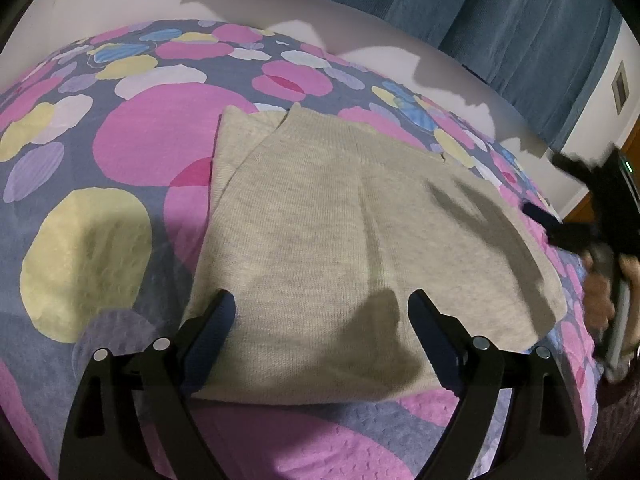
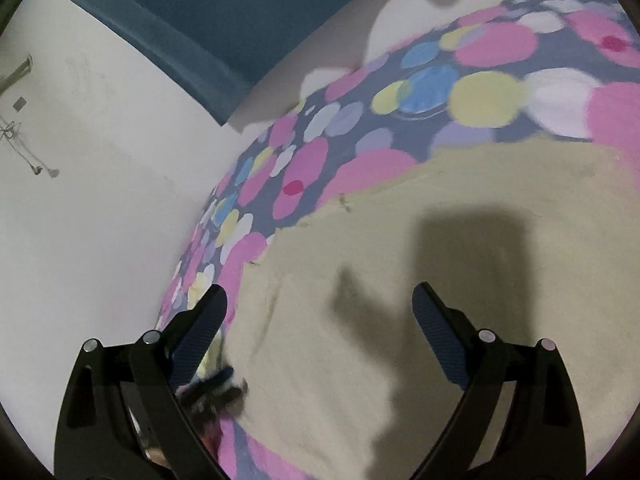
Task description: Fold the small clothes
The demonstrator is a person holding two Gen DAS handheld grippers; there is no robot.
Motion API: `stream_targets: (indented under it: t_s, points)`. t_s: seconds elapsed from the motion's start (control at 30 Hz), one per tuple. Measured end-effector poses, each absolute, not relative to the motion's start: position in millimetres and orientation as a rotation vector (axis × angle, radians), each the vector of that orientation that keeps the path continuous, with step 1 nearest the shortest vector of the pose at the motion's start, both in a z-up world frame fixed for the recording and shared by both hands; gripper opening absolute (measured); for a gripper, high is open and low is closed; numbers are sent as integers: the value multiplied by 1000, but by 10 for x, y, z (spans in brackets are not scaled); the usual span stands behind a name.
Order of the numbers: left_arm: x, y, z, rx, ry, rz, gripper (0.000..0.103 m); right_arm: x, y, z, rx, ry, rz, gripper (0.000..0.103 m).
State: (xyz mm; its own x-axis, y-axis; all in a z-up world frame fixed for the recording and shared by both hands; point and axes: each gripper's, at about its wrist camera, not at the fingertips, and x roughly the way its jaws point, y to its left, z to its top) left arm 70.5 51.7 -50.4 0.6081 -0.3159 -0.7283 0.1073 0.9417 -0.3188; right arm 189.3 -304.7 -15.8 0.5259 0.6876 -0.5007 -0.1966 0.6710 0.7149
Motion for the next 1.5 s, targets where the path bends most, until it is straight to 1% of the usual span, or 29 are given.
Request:
stream_targets:
  t_s: [0.2, 0.33, 0.43, 0.57, 0.67, 0.83, 1.1, 1.5]
  points:
    - [712, 518, -508, -252, 888, -248, 88, 2419, -2706, -239, 629, 916, 537, 94]
    - [711, 514, -505, -254, 888, -250, 88, 2613, -2595, -426, 648, 958, 526, 94]
    - [712, 509, -501, -251, 888, -249, 88, 2721, -2560, -719, 704, 1036, 518, 94]
    - [724, 507, -499, -254, 890, -256, 90, 2703, -2496, -695, 634, 1008, 525, 94]
    - [727, 501, -510, -253, 893, -256, 90, 2665, -2507, -679, 652, 1010, 516, 94]
    - [721, 508, -508, -256, 891, -257, 90, 2424, -2524, -640, 673, 1004, 515, 94]
    - [717, 511, -495, -259, 889, -260, 90, 1680, -2550, -555, 696, 1007, 596, 94]
    - [715, 513, -495, -257, 889, -259, 90, 758, -2703, -648, 754, 997, 612, 94]
